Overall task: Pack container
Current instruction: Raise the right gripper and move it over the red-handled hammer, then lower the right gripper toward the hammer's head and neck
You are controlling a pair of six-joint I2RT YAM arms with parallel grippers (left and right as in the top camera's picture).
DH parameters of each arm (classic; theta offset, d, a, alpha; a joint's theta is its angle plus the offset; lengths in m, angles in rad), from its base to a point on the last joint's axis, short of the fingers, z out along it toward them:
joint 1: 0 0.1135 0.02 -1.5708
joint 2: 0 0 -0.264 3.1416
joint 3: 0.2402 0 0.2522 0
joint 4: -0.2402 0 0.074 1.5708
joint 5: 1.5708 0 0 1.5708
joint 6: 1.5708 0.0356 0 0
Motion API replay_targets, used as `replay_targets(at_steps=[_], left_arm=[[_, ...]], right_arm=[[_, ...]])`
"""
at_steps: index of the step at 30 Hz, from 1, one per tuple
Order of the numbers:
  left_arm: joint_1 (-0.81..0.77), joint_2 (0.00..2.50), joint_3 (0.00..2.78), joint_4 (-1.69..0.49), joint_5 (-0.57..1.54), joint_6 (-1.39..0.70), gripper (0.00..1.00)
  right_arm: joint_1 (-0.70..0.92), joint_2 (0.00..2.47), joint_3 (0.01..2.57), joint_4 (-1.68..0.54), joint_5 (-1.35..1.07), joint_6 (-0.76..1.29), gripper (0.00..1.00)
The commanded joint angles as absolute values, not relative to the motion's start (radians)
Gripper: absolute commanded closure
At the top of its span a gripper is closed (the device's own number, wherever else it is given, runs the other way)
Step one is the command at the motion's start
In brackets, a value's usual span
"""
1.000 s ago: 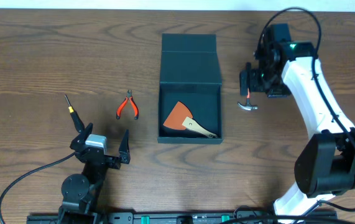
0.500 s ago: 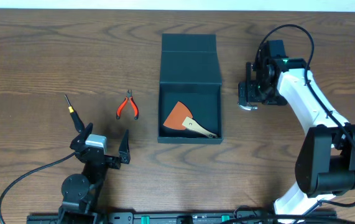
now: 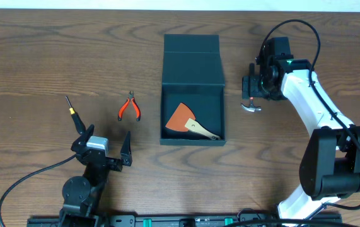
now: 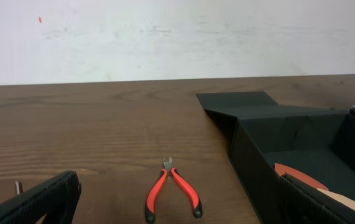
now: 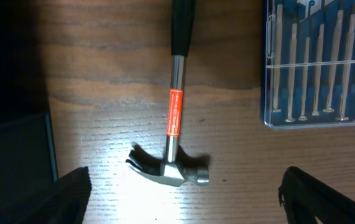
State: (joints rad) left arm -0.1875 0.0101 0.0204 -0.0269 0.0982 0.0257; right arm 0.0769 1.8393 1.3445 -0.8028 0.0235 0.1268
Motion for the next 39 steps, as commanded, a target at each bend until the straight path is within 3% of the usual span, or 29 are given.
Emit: replay_targets(at_steps=[1,12,33,39], left_arm=[[-0.193,0.004,0.004,-0.063,0.12,0.021,0.01],[-0.193,0.004,0.004,-0.063,0.12,0.021,0.01],[-0.193,0.004,0.004,-0.063,0.12,0.021,0.01],[-0.193,0.004,0.004,-0.063,0.12,0.021,0.01]], right_arm=[[0.071,1.852,1.34,-0.796,0.033,0.138,0.11],[0.072,1.916,1.34,-0.776,0.015,0.133,0.07],[0.07,1.985,1.34,-0.744,-0.016,0.133,0.08],[0.07,1.985,1.34,-0.741,-0.015,0.133,0.03]])
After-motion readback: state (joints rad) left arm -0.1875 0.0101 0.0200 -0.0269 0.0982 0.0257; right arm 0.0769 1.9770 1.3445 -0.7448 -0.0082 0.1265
